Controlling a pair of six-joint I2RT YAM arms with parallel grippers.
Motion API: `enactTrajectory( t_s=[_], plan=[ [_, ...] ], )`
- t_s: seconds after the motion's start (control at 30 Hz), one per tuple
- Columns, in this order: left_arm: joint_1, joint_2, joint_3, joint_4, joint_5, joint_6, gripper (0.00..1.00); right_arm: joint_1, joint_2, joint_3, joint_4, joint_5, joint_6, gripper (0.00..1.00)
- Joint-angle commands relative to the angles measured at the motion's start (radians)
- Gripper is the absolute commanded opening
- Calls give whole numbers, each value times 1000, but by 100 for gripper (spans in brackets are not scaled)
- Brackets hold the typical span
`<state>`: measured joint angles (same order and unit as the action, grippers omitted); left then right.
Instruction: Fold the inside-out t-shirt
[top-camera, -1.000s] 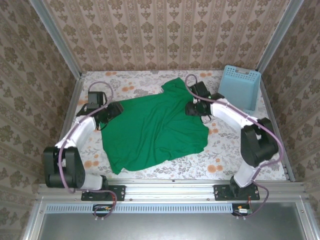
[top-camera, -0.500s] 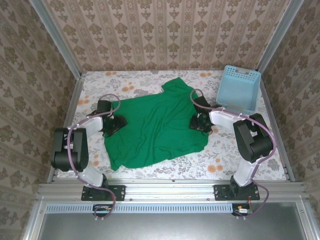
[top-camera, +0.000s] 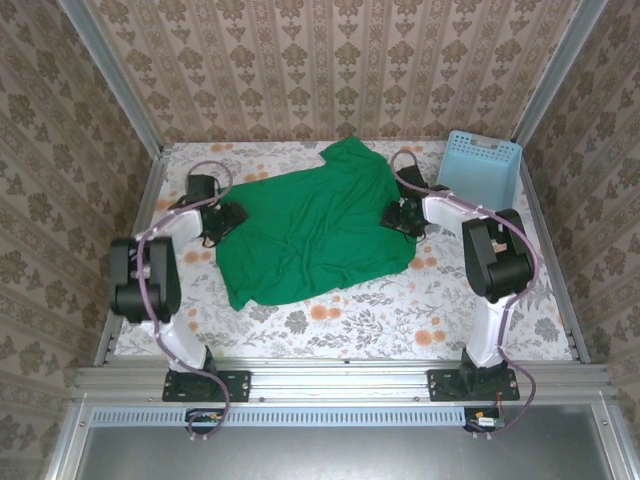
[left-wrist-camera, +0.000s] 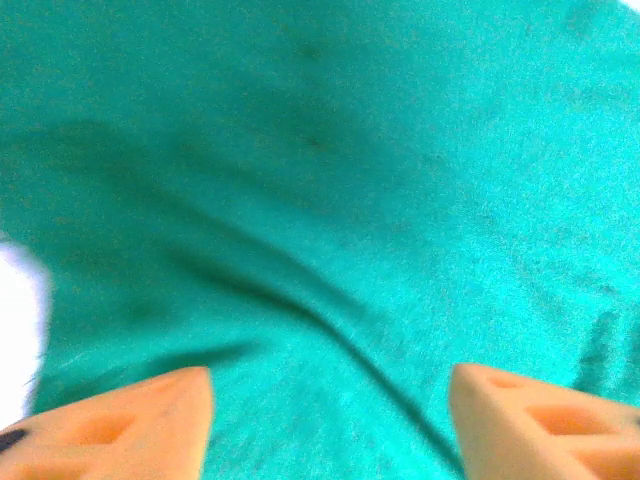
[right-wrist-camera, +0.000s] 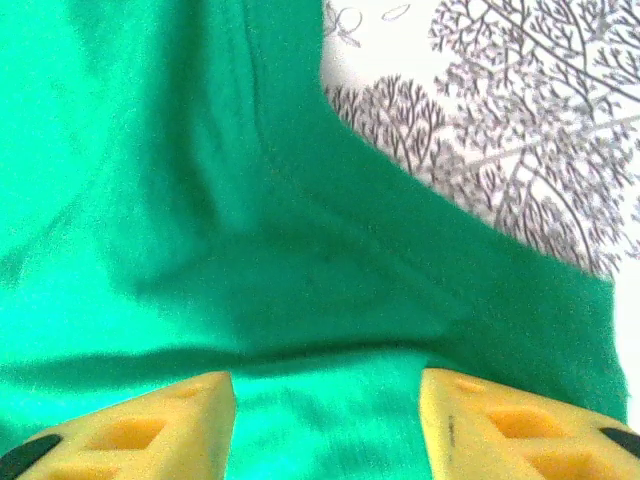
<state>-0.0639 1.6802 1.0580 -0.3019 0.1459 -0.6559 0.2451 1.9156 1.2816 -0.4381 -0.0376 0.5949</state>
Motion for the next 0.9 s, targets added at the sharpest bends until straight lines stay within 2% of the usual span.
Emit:
enactTrajectory(
  t_s=[0.0, 0.07, 0.13, 0.33, 0.6, 0.87],
  plan=[
    [-13, -298, -120, -154, -208, 0, 72, 27, -225, -123, -10, -19, -40, 57],
    [-28, -447, -219, -197, -236, -1, 74, 47, -328, -219, -3, -9, -43, 59],
    [-45, -564, -316, -249, -218, -9, 74, 66, -419, -316, 6, -3, -29, 60],
    [-130, -747, -487, -379, -188, -61, 65, 111, -574, -513, 35, 13, 24, 60],
    [-268, -700, -555, -369, -207, -148, 52, 138, -566, -595, 100, 22, 81, 59],
    [-309, -628, -574, -330, -221, -165, 41, 145, -483, -595, 139, 22, 83, 59]
  ],
)
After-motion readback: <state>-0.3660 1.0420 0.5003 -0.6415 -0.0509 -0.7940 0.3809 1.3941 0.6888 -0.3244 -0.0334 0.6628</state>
